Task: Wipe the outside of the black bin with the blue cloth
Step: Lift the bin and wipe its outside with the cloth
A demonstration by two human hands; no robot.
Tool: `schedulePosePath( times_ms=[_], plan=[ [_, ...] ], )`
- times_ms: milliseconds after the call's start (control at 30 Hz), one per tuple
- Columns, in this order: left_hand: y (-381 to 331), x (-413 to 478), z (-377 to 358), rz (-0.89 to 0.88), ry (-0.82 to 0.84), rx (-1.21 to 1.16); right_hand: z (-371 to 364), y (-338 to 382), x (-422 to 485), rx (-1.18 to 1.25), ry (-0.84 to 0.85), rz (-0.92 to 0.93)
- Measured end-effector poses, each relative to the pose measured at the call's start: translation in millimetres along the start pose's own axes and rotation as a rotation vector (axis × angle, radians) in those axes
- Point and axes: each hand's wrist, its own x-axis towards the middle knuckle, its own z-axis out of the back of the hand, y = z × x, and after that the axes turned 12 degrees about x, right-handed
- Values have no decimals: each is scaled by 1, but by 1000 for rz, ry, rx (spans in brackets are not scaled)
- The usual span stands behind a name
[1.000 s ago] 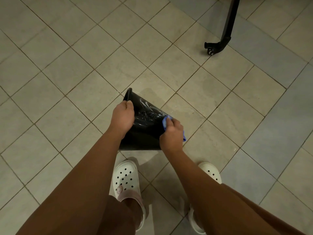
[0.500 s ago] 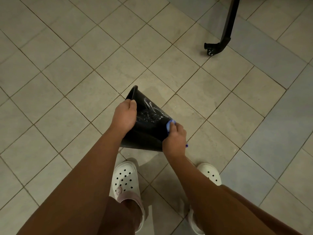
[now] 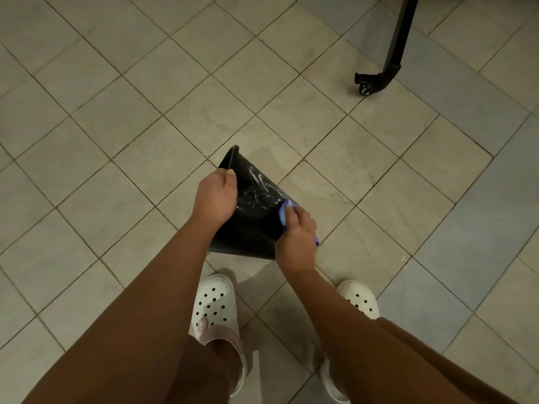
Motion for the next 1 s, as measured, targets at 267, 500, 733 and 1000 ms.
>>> schedulePosePath(
  times_ms=[267,500,733,1000],
  plan=[
    [0,-5,-1,-38,12,-37,9,-15,20,16,81,-24],
    [2,-4,2,-45,-23,26,-8,2,-8,47,-29,-59],
    [3,-7,1,-87,-56,64,6,-13,23,8,100,61],
    [1,-7,-1,-106,-66,113,-1,0,-16,42,-26,-173]
  ],
)
